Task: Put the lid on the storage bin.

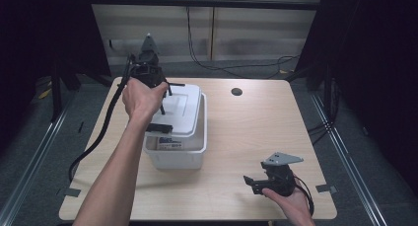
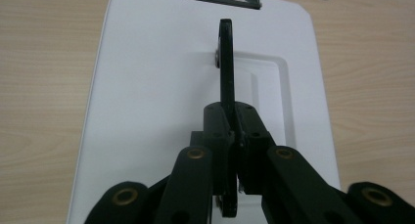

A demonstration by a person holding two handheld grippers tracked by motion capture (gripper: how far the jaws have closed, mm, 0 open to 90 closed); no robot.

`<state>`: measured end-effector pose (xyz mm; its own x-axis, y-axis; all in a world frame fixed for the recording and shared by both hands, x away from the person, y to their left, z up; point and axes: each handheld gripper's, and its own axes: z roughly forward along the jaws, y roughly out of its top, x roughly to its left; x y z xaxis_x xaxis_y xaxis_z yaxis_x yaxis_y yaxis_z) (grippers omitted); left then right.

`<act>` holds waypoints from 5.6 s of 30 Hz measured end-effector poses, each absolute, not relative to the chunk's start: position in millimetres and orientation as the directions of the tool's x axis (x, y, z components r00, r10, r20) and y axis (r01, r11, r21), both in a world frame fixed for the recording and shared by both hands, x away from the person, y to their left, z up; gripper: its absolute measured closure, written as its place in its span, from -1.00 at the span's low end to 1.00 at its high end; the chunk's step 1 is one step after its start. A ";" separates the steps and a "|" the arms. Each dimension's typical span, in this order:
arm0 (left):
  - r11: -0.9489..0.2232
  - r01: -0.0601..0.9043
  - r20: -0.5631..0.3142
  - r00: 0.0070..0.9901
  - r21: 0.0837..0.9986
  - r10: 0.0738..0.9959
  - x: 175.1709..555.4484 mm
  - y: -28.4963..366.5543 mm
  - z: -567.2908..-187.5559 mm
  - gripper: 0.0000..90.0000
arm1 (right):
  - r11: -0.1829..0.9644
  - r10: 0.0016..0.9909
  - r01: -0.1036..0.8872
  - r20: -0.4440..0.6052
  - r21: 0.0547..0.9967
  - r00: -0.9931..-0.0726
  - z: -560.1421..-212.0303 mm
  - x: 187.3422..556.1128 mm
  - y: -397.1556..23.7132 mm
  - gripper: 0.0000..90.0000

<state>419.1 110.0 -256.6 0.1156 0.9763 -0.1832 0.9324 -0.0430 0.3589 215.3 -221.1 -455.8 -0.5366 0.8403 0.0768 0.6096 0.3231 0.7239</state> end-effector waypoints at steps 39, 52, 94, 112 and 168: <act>-0.091 0.957 -0.190 0.147 0.274 0.971 422.0 90.7 -276.5 0.72 | 0.331 0.837 0.615 0.078 0.716 -0.542 -457.1 215.7 -219.5 -0.57; -0.115 0.966 -0.218 0.167 0.232 0.962 440.4 86.6 -284.9 0.63 | 0.333 0.836 0.615 0.078 0.714 -0.544 -457.1 215.0 -220.0 -0.57; -0.088 0.968 -0.223 0.142 0.235 0.964 439.3 95.1 -290.3 0.89 | 0.339 0.836 0.617 0.074 0.711 -0.544 -457.8 215.4 -219.6 -0.57; -0.077 0.969 -0.220 0.131 0.237 0.967 431.1 95.2 -289.7 0.89 | 0.341 0.836 0.619 0.073 0.707 -0.544 -458.8 216.5 -219.6 -0.57; -0.199 0.863 -0.378 0.396 0.464 0.837 415.8 232.3 -312.3 -0.56 | 0.333 0.844 0.633 0.079 0.699 -0.530 -459.2 216.3 -219.6 -0.58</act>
